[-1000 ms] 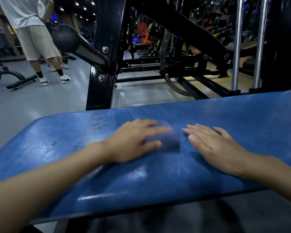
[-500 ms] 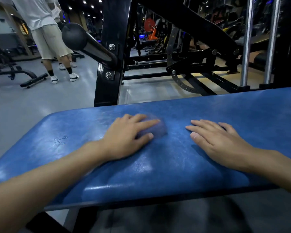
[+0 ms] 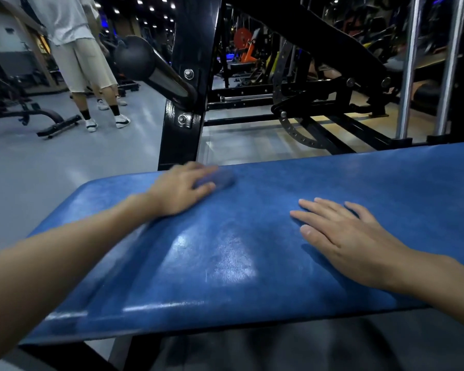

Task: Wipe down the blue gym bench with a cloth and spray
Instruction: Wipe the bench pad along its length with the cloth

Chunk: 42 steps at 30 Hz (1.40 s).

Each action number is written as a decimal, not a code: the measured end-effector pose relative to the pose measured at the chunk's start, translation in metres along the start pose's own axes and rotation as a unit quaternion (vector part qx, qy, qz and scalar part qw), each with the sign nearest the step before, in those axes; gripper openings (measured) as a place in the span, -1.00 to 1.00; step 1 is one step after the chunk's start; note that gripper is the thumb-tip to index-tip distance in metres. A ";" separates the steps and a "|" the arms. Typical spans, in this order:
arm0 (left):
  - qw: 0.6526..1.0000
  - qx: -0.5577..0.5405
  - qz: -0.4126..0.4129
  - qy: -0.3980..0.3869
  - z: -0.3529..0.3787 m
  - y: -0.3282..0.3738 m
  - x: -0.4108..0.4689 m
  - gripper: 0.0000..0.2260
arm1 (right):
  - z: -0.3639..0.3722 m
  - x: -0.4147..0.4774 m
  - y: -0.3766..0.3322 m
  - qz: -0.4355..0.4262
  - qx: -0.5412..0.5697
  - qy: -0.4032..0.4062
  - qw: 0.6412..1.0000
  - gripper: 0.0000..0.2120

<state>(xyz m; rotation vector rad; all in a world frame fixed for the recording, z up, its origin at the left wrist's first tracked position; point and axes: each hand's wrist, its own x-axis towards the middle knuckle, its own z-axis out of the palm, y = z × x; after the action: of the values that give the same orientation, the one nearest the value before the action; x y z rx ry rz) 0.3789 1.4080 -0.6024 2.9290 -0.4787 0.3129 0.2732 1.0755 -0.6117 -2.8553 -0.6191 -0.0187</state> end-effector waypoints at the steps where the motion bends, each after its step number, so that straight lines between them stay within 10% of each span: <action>1: 0.998 0.019 -0.059 0.004 0.000 -0.017 0.008 -0.56 | 0.001 0.000 0.000 0.000 -0.005 0.001 1.000 -0.27; 7: 0.992 0.054 -0.115 0.014 0.006 -0.013 0.011 -0.58 | 0.004 0.002 0.003 0.010 -0.021 0.006 1.000 -0.41; 17: 0.952 -0.045 0.301 -0.016 -0.008 0.101 -0.115 -0.56 | -0.005 0.003 -0.018 0.083 0.012 0.052 0.995 -0.53; 32: 0.990 0.086 -0.116 0.012 -0.003 -0.054 -0.004 -0.57 | 0.014 0.003 -0.036 0.039 -0.023 0.019 0.999 -0.42; 42: 0.962 -0.012 0.274 0.000 -0.013 0.091 -0.137 -0.57 | 0.003 0.012 -0.041 0.059 0.101 0.122 0.986 -0.47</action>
<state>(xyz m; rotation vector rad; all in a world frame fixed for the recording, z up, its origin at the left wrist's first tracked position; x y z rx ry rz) 0.2197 1.3653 -0.6099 2.7152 -1.2820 0.3625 0.2676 1.1171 -0.6052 -2.6311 -0.3784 -0.2672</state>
